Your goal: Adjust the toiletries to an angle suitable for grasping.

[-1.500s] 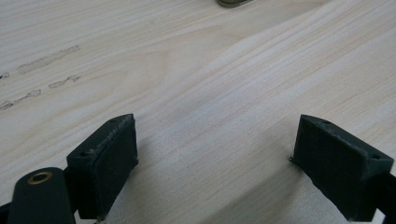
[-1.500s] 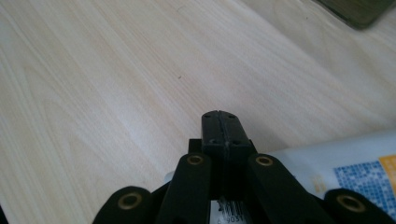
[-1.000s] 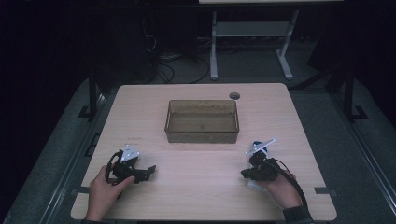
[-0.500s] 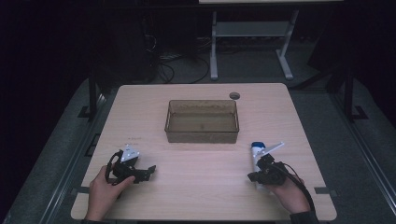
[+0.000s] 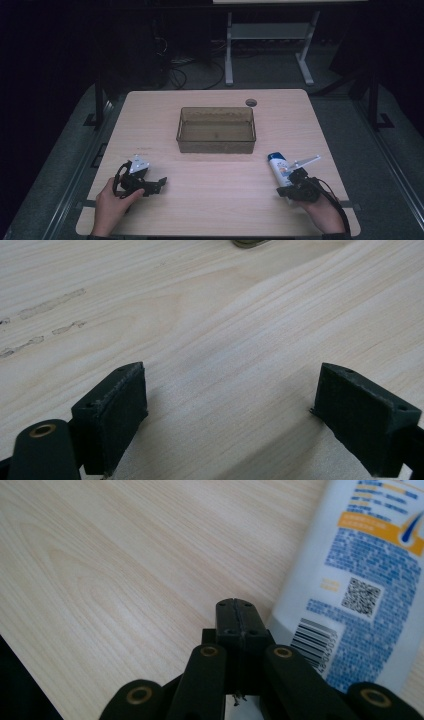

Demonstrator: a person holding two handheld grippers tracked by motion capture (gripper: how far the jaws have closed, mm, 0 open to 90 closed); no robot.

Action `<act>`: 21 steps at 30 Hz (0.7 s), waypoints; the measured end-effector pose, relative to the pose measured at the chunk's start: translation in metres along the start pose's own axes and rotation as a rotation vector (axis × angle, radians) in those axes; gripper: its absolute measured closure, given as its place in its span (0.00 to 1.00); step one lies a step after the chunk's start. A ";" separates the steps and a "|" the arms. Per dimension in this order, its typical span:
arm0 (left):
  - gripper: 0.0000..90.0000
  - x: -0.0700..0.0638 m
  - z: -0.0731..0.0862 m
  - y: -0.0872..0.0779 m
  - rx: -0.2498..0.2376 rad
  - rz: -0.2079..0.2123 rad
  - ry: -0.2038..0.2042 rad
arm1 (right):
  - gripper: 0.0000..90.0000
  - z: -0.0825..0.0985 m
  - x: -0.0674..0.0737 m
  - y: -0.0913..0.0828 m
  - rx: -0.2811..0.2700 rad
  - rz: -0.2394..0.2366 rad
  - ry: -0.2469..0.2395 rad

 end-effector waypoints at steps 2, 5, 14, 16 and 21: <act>0.14 0.000 0.000 0.000 0.000 0.001 -0.001 | 1.00 0.002 -0.002 -0.002 -0.002 0.004 0.010; 0.14 0.000 0.000 0.000 0.000 0.000 0.000 | 1.00 0.005 -0.004 -0.004 -0.006 0.006 0.017; 0.14 0.000 0.000 0.000 0.000 0.000 0.000 | 1.00 0.016 -0.014 -0.014 -0.020 0.026 0.052; 0.13 0.000 0.000 0.000 0.000 0.000 0.000 | 1.00 0.019 -0.016 -0.015 -0.022 0.032 0.059; 0.13 0.000 0.000 0.000 0.000 0.000 0.000 | 1.00 0.022 -0.019 -0.018 -0.024 0.040 0.073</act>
Point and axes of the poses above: each handheld gripper's, and its own axes: y roughly forward along the jaws, z roughly out of its underside, x roughly to its left, the point moved 1 cm from there along y, roughly forward along the jaws, and after that the axes turned 1 degree about -y, right-handed, at the moved point
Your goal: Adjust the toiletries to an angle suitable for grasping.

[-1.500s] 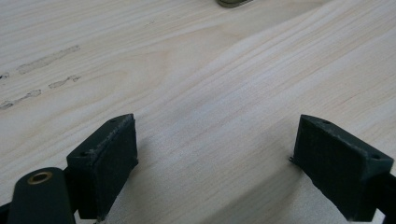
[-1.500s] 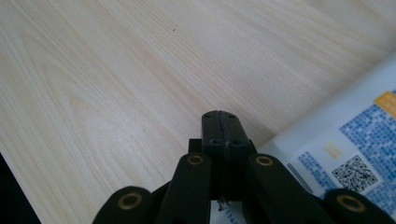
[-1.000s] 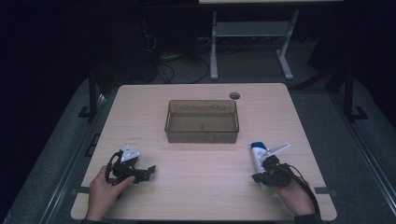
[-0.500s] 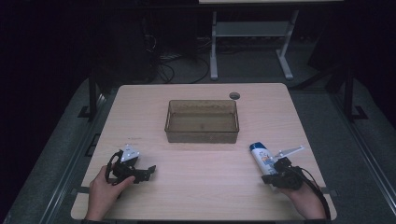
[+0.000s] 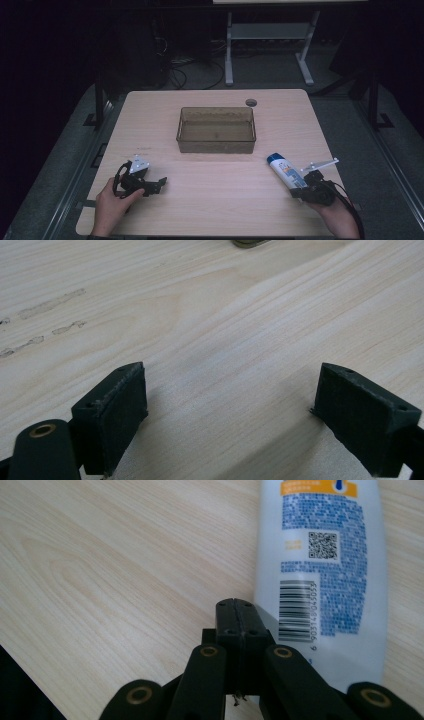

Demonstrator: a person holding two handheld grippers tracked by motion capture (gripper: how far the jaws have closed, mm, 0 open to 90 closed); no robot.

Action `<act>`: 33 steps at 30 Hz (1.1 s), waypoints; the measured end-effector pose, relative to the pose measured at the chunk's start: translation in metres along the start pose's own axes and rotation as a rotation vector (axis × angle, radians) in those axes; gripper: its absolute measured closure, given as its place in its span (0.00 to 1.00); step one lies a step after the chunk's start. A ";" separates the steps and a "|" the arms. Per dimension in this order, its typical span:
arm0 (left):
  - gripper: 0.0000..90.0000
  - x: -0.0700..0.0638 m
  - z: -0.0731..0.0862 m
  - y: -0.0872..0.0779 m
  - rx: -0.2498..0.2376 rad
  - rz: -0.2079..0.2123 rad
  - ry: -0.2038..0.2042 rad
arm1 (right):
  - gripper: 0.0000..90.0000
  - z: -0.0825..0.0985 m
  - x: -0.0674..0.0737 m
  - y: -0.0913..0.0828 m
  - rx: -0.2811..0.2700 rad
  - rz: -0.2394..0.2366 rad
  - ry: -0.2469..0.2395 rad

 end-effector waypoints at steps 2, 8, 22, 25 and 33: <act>0.13 0.000 0.000 0.000 0.000 0.000 0.000 | 1.00 0.002 -0.003 -0.002 -0.001 0.008 0.003; 0.13 0.000 0.000 0.000 0.000 0.000 0.000 | 1.00 0.006 -0.007 -0.005 0.001 0.019 0.012; 0.14 0.000 0.000 0.000 0.000 0.000 0.000 | 1.00 0.019 -0.018 -0.015 0.001 0.041 0.049; 0.13 0.000 0.000 0.000 0.000 0.000 0.000 | 1.00 0.019 -0.018 -0.015 0.004 0.041 0.050; 0.13 0.000 0.000 0.000 0.000 -0.001 -0.001 | 1.00 0.015 -0.013 -0.016 -0.004 0.033 0.022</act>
Point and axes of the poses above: each handheld gripper's, and its own axes: y roughly forward along the jaws, z roughly out of its underside, x roughly to its left, the point moved 1 cm from there along y, roughly forward along the jaws, and after that the axes turned 1 degree about -y, right-handed, at the moved point
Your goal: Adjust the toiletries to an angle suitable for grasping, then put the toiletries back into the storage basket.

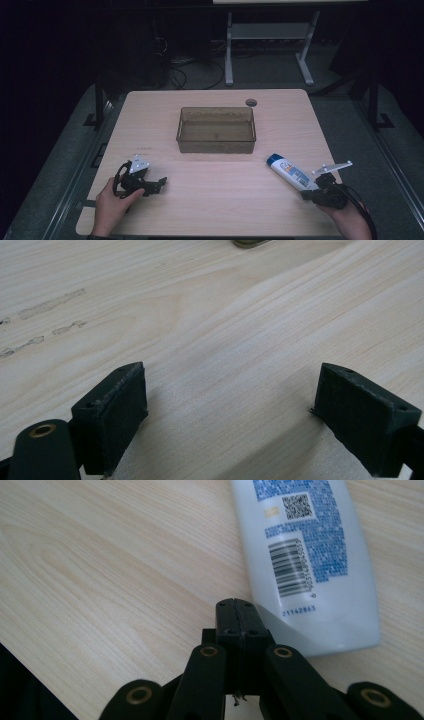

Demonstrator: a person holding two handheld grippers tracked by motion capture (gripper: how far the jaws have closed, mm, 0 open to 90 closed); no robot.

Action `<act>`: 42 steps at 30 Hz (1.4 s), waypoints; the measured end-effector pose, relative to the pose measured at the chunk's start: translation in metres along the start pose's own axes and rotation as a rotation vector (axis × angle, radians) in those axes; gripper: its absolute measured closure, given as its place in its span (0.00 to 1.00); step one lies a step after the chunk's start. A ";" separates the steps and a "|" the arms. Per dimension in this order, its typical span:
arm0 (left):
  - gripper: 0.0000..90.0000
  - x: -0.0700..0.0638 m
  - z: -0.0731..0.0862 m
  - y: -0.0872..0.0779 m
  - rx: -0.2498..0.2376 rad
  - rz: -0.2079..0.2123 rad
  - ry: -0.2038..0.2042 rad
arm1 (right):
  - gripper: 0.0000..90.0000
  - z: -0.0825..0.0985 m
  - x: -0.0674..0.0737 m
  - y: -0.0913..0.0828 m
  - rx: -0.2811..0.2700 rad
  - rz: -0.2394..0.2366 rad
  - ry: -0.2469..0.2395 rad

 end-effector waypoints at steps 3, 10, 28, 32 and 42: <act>0.13 0.000 0.000 0.000 0.001 0.000 0.000 | 1.00 -0.003 0.003 -0.001 -0.003 0.002 -0.013; 0.13 0.000 0.000 0.000 -0.002 -0.001 -0.003 | 0.90 -0.009 0.009 -0.002 -0.016 0.004 -0.057; 0.13 0.000 0.000 0.000 -0.002 -0.002 -0.004 | 0.56 -0.037 0.018 -0.007 -0.046 0.036 -0.130; 0.14 0.000 0.000 0.000 -0.002 -0.002 -0.004 | 0.53 -0.045 0.018 -0.010 -0.056 0.055 -0.141; 0.13 0.000 0.000 0.000 -0.001 -0.003 -0.004 | 0.44 -0.058 0.016 -0.012 -0.045 0.071 -0.150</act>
Point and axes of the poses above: each handheld gripper's, and its own axes: y roughly forward along the jaws, z roughly out of its underside, x roughly to its left, the point moved 1 cm from there along y, roughly forward along the jaws, and after that the axes turned 1 degree about -y, right-handed, at the moved point
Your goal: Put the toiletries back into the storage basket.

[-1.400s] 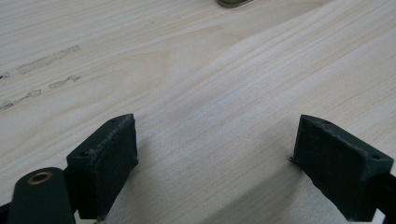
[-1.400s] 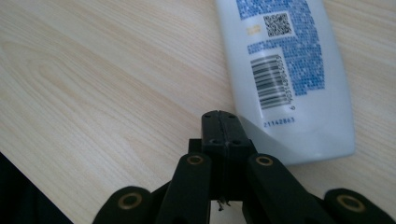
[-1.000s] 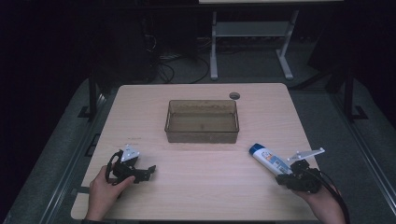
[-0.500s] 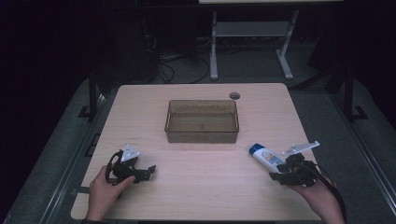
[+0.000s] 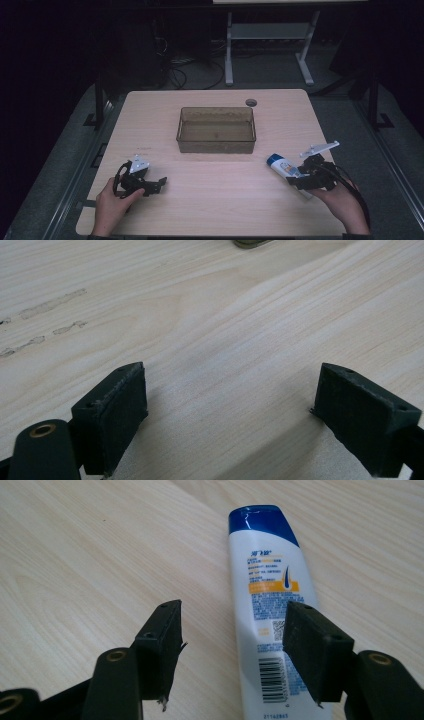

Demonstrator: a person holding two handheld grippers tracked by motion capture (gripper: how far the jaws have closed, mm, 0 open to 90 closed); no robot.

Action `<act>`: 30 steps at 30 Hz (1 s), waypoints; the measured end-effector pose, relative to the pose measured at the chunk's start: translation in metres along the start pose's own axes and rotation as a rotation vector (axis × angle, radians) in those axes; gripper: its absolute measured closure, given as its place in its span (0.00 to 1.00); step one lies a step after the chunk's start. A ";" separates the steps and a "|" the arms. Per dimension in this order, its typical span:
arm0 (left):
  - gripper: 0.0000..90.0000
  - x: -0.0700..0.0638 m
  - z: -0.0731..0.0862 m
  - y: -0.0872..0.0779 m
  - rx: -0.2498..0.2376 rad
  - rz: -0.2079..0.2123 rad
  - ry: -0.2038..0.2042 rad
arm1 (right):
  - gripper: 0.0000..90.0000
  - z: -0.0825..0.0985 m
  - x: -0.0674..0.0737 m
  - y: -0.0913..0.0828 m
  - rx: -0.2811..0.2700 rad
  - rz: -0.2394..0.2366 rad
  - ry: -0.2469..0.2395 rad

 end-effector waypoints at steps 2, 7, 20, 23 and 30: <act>0.13 0.000 0.000 0.000 -0.001 0.001 0.000 | 0.43 -0.005 -0.002 0.001 0.001 0.007 -0.007; 0.14 0.000 0.000 0.000 0.000 0.000 -0.001 | 0.41 -0.011 -0.004 0.004 0.014 0.013 -0.012; 0.13 0.000 0.000 0.000 0.002 0.000 -0.001 | 0.37 -0.037 -0.014 0.019 0.086 0.038 -0.048; 0.13 0.000 0.000 0.000 0.003 0.000 -0.001 | 0.36 -0.043 -0.016 0.024 0.096 0.041 -0.053; 0.13 0.000 0.000 0.000 0.003 0.000 -0.001 | 0.33 -0.052 -0.023 0.038 0.139 0.028 -0.062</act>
Point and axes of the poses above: each handheld gripper's, and its own axes: y roughly forward along the jaws, z roughly out of its underside, x roughly to its left, the point moved 1 cm from there along y, roughly forward along the jaws, and after that the axes turned 1 degree about -y, right-handed, at the moved point
